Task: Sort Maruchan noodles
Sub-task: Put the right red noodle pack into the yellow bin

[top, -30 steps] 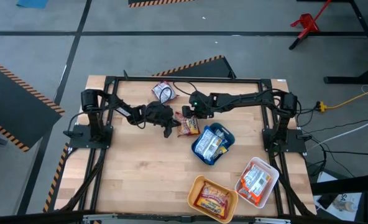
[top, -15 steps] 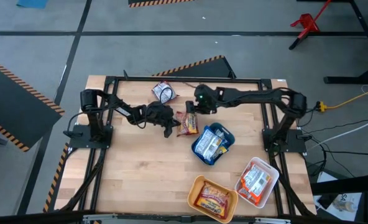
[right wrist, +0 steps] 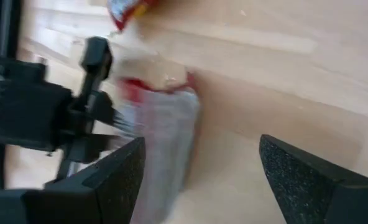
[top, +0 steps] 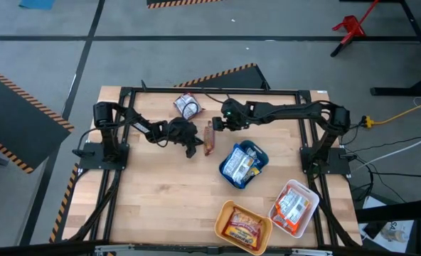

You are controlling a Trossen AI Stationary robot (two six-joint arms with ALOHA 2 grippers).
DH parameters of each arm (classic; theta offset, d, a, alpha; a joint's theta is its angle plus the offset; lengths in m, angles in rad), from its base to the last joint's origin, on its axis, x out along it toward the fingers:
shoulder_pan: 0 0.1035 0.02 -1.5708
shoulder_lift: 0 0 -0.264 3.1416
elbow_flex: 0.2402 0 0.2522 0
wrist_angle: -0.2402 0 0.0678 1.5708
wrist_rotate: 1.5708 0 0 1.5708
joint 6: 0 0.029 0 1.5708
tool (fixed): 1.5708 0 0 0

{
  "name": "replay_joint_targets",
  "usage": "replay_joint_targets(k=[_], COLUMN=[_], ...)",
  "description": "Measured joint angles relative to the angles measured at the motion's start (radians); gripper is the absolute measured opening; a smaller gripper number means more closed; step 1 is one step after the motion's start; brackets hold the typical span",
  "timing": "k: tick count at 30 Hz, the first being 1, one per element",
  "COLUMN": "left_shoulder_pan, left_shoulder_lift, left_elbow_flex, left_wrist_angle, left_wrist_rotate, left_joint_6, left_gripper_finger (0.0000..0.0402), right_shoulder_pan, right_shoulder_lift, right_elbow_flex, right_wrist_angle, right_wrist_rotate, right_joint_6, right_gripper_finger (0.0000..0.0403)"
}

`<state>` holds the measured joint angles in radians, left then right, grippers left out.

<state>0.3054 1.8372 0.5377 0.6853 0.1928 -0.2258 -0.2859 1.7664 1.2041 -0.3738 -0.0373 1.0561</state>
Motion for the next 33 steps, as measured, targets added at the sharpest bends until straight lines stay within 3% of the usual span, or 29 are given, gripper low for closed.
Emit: replay_joint_targets(k=[5, 14, 20, 27, 33], left_shoulder_pan=[0.000, 0.009, 0.036, 0.038, 0.028], left_shoulder_lift=[0.000, -0.040, -0.146, 0.003, 0.098], left_elbow_flex=[0.000, -0.004, 0.006, 0.120, 0.153], left_wrist_angle=[0.002, -0.001, 0.189, 0.174, 0.148], left_wrist_rotate=[0.000, 0.026, 0.026, 0.125, 0.130], left_joint_6=[0.000, -0.020, -0.023, -0.003, -0.001], left_gripper_finger=[0.0000, 0.0000, 0.0000, 0.0000, 0.0000], right_shoulder_pan=[0.000, -0.002, -0.003, -0.003, -0.003], right_shoulder_lift=[0.000, -0.014, -0.043, -0.043, -0.043], right_elbow_flex=[0.000, -0.001, -0.001, -0.001, -0.001], right_wrist_angle=[0.059, 0.015, 0.009, 0.004, 0.001], right_wrist_rotate=[0.011, 0.092, 0.137, 0.142, 0.133], right_joint_6=[-0.014, -0.039, -0.043, -0.035, -0.026], right_gripper_finger=[0.0298, 0.0298, 0.0298, 0.0298, 0.0298])
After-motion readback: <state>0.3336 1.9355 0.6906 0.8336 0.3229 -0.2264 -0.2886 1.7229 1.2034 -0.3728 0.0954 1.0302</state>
